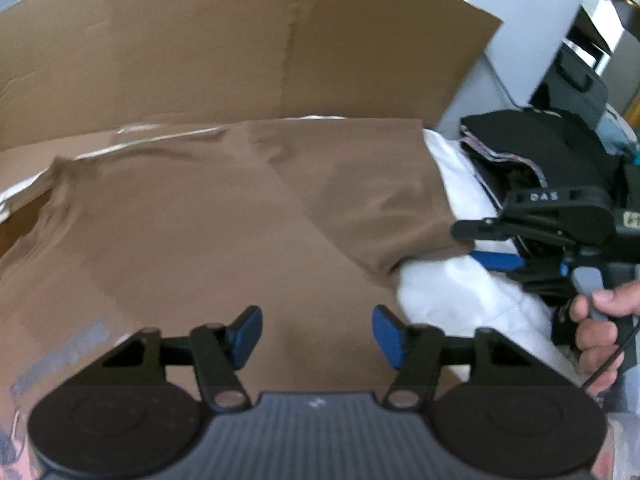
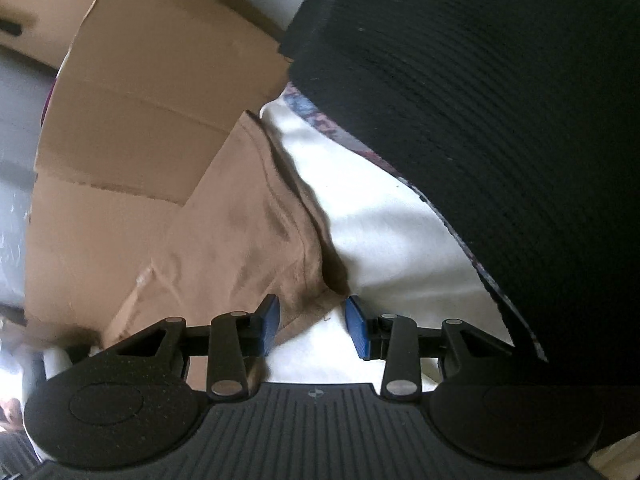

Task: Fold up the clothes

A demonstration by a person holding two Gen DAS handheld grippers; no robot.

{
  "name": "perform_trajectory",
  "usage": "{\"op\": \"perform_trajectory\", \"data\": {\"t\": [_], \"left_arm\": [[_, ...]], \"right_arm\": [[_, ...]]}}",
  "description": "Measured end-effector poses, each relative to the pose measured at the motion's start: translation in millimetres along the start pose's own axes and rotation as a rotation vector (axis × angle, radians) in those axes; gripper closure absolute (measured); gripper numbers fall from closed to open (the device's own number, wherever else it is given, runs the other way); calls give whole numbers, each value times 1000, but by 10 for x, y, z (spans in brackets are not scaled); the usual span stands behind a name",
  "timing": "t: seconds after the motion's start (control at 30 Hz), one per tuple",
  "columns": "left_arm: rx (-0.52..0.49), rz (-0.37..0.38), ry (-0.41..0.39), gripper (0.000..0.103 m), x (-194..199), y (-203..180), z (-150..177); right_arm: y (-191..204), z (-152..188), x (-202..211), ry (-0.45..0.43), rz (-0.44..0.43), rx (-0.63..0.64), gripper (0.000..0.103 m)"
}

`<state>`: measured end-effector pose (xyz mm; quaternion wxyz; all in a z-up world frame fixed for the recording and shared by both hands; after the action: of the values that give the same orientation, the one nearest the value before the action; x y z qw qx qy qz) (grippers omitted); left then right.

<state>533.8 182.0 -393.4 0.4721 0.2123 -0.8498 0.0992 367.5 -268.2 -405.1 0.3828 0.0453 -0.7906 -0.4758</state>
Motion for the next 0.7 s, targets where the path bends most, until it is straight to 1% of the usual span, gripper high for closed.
{"op": "perform_trajectory", "data": {"t": [0.03, 0.07, 0.1, 0.13, 0.17, 0.2, 0.23, 0.33, 0.47, 0.57, 0.7], "left_arm": [[-10, 7, -3, 49, -27, -48, -22], [-20, 14, -6, 51, -53, -96, -44], [-25, 22, -3, 55, -79, -130, -49], [-30, 31, 1, 61, -104, -163, -52], [-35, 39, 9, 64, -132, -196, -54], [-42, 46, 14, 69, -160, -233, -54], [-48, 53, 20, 70, -189, -271, -54], [-64, 62, 17, 71, -251, -369, -63], [-93, 73, 11, 71, -318, -513, -69], [-128, 63, 3, 70, -349, -614, -68], [-175, 33, 2, 69, -403, -719, -32]], "right_arm": [[-11, 4, -14, -4, -6, -9, 59], [-17, 9, -31, -7, -13, -18, 61], [-17, 18, -51, -9, -24, -24, 68], [-12, 24, -65, -10, -31, -23, 85], [3, 27, -72, -10, -35, -12, 95], [18, 30, -79, -10, -39, 0, 95], [39, 28, -77, -14, -43, 14, 96], [155, -20, -29, -37, -49, 92, 97], [273, -97, -4, -61, -23, 187, 98], [340, -96, -38, -63, -3, 246, 99], [422, -40, -65, -68, 4, 284, 99]]}}
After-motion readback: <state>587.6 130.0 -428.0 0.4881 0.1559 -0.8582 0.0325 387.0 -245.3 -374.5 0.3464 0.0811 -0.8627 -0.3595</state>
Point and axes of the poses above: each gripper's, at about its wrist camera, not at the fingertips, and x roughly against the way its jaws point, y to its left, z to its underside, the point moved 7 cm from there along -x, roughly the way its jaws point, and after that the axes turned 14 degrees about -z, right-handed, at the moved point
